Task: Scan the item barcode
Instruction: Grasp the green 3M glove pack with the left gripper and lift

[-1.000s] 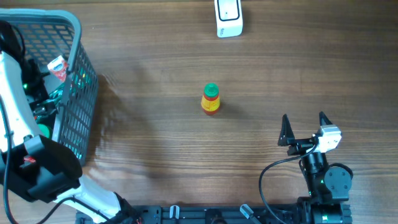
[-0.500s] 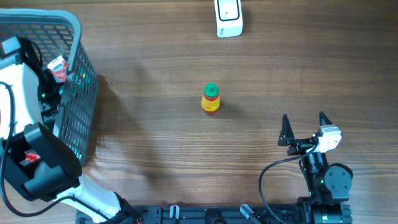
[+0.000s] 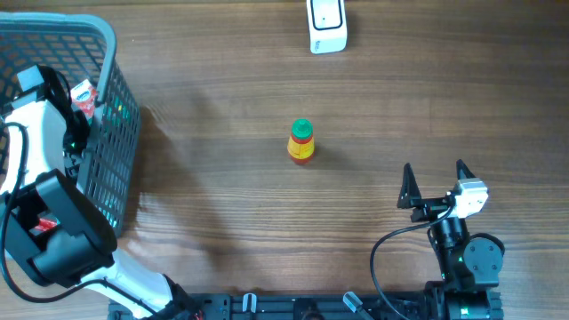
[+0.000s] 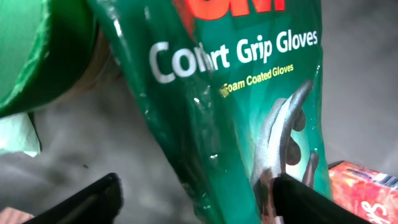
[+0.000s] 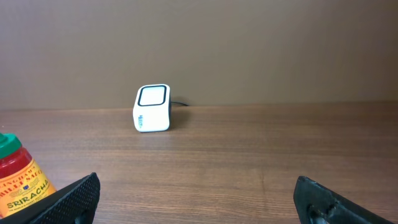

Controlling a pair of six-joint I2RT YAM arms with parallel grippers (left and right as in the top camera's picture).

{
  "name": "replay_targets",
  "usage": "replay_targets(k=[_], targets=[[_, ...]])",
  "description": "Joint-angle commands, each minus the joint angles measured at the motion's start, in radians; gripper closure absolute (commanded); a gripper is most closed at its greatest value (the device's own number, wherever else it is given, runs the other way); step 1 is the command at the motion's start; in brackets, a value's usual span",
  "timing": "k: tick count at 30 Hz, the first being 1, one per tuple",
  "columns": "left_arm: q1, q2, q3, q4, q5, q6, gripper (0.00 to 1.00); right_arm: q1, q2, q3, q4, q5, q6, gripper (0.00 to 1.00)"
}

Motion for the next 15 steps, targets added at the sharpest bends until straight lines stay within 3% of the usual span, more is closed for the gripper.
replay_targets(k=[1, 6, 8, 15], targets=[[-0.002, 0.015, -0.010, 0.003, -0.004, -0.002, 0.41, 0.003, 0.000, -0.001, 0.003, 0.005, -0.010, 0.00], [-0.001, 0.015, -0.010, 0.000, -0.004, 0.002, 0.84, 0.003, 0.000, -0.001, 0.003, 0.005, -0.011, 0.00], [-0.001, 0.014, -0.010, -0.005, -0.003, 0.002, 0.93, 0.003, 0.000, -0.001, 0.003, 0.005, -0.011, 0.00], [-0.001, -0.033, -0.010, -0.012, 0.001, 0.002, 0.96, 0.003, 0.000, -0.001, 0.003, 0.005, -0.011, 0.00]])
